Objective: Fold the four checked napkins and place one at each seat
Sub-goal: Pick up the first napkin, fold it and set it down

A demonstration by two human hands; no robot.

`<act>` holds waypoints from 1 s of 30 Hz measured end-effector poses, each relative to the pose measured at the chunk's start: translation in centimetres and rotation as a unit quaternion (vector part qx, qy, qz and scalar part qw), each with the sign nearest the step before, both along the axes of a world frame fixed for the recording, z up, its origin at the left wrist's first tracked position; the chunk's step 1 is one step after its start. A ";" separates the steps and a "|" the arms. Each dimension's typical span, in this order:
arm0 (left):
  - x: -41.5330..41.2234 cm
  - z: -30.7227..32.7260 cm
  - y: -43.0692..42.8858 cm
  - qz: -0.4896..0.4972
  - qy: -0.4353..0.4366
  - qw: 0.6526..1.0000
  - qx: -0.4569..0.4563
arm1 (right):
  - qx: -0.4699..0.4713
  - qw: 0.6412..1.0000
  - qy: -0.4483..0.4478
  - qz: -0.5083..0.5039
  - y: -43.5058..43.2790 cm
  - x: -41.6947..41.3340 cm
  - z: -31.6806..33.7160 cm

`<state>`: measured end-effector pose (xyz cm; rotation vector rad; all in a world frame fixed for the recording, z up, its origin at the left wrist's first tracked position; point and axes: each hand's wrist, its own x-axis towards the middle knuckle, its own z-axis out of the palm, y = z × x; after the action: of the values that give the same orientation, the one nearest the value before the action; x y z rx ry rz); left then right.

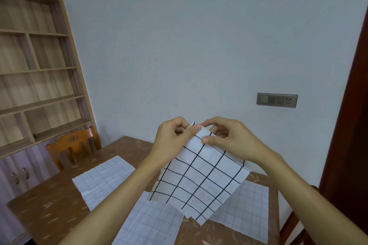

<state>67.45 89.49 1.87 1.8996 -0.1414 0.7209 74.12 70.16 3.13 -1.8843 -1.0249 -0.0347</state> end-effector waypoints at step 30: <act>-1.1 1.2 1.2 -0.079 0.036 0.971 0.223 | -0.111 0.987 -0.104 0.050 -0.1 -0.1 2.7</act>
<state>66.39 90.67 3.03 2.3071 -0.4350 0.5398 74.04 70.08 5.79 -2.0595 -1.3115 -0.0621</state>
